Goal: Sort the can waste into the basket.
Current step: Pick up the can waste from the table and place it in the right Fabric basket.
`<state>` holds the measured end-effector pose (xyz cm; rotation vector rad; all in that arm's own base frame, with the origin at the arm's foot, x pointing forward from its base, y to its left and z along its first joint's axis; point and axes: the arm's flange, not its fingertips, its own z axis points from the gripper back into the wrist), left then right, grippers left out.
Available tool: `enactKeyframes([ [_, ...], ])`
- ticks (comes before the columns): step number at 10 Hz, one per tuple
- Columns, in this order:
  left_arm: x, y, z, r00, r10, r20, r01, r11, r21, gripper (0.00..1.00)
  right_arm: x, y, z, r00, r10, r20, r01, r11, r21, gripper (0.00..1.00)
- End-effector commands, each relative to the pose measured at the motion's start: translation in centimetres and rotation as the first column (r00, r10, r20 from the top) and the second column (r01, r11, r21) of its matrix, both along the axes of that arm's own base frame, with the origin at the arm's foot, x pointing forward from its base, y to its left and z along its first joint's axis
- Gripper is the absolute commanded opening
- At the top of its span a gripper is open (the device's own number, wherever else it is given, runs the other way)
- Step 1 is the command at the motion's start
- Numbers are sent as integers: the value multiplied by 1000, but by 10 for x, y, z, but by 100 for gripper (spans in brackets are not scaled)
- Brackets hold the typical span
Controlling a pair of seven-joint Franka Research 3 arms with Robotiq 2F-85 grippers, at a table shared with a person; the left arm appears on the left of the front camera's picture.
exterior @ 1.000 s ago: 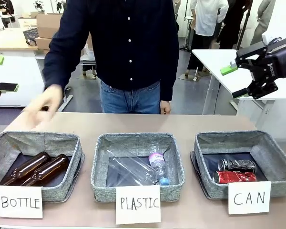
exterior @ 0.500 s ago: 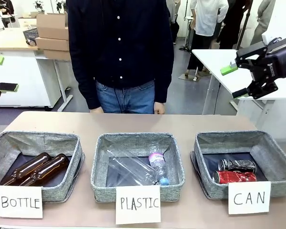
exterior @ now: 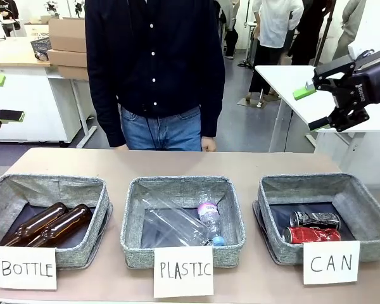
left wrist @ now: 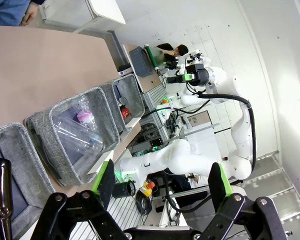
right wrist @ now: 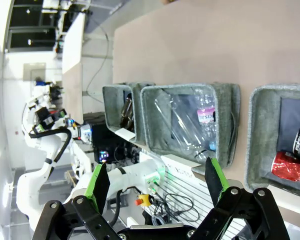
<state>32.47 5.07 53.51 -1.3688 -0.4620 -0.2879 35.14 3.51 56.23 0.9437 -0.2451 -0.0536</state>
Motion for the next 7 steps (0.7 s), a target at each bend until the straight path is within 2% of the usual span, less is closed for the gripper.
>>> enactKeyframes([
  [1, -2, 2, 1, 1000, -16, 16, 16, 1000, 6, 97, 1, -3, 2, 1000, 20, 15, -19, 1000, -3, 100],
  [7, -2, 2, 1, 1000, -16, 16, 16, 1000, 6, 97, 1, -3, 2, 1000, 20, 15, -19, 1000, -3, 100],
])
